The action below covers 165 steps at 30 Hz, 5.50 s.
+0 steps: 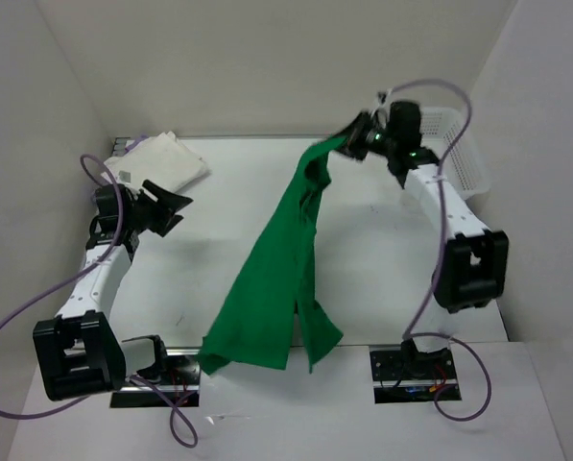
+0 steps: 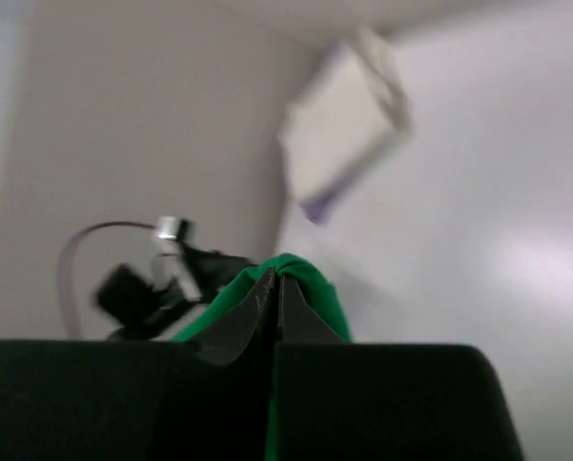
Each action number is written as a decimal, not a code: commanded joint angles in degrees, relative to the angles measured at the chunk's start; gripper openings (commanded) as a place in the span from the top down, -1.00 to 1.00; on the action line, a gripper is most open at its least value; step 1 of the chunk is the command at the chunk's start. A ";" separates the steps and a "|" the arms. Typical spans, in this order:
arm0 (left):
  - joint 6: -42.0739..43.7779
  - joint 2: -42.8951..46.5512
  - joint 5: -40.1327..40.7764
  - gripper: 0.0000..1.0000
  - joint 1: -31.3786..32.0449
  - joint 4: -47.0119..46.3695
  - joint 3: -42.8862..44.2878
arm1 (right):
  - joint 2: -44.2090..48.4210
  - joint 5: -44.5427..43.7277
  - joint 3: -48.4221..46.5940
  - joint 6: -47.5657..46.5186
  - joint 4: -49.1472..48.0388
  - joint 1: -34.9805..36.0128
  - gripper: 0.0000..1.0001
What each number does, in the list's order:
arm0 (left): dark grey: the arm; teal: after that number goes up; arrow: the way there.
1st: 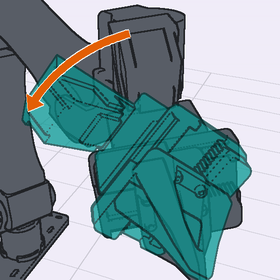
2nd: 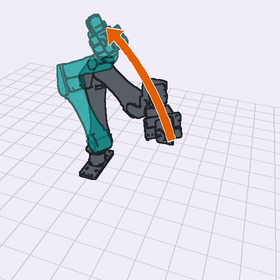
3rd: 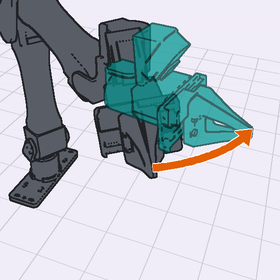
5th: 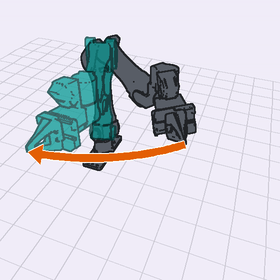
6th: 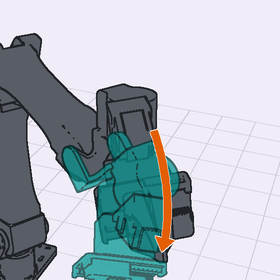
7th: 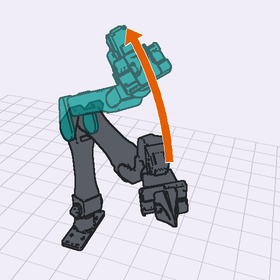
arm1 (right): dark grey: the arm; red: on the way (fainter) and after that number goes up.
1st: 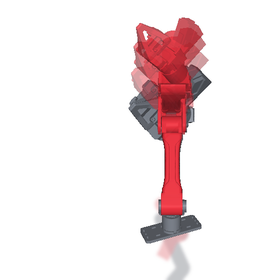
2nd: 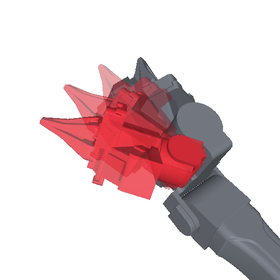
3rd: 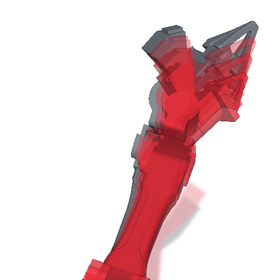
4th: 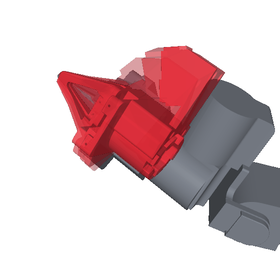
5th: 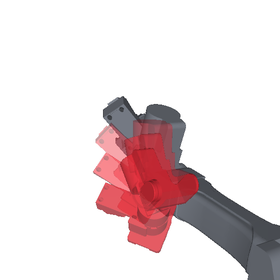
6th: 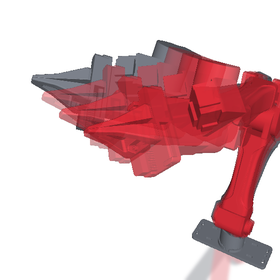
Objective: Fold and stack the t-shirts
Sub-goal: Move the tshirt to the center of the board, then flatten out the tshirt
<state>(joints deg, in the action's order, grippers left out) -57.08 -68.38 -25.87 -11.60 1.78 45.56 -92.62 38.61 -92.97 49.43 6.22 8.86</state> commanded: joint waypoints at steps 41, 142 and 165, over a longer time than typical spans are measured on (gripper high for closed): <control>25.09 -27.86 6.80 0.66 37.45 14.65 11.65 | -8.62 -13.90 34.70 -8.21 5.30 -0.86 0.12; -21.67 -6.06 14.08 0.22 21.35 -0.20 -20.69 | 8.86 -1.96 35.93 -13.39 15.49 -3.15 1.00; 2.40 -1.85 19.11 1.00 14.95 13.42 22.52 | 15.62 -13.11 3.20 -17.17 32.43 -3.15 1.00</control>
<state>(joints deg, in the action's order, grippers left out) -62.39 -72.40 -6.66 5.41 13.63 58.43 -83.09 29.23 -77.45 34.57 34.39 5.96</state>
